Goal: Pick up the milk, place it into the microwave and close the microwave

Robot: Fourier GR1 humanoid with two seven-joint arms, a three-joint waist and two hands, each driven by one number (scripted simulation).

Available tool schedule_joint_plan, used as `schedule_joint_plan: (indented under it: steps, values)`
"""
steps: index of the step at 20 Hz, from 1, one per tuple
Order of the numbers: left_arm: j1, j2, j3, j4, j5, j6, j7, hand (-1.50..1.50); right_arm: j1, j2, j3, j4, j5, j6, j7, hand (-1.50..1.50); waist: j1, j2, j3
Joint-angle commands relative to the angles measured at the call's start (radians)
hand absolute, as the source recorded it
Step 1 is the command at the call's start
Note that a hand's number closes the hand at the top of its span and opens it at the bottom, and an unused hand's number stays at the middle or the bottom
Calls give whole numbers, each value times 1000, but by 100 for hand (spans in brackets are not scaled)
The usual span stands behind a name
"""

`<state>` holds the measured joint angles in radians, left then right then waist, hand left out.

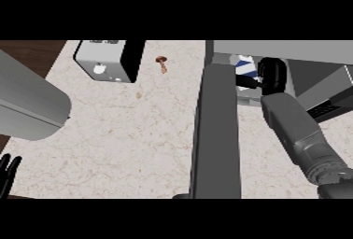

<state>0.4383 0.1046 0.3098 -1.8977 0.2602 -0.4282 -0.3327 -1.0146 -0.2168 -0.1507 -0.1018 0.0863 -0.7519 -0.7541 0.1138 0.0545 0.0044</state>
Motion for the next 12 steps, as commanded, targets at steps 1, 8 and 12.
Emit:
schedule_joint_plan:
  steps: [1, 8, 12]
  values:
    - [-27, 13, 8, 12, -1, 7, 13, -150, 19, -31, -1, 17, 6, 7, -16, 150, 4, 6, 2]
    - [-54, 16, -10, 33, -6, 0, 25, -150, 37, -42, 9, 44, 24, -34, 6, 150, 19, 16, 3]
    - [-42, -8, -18, 28, -2, 3, 14, -150, 35, -41, 39, 56, 57, -27, 7, -150, 36, 14, 2]
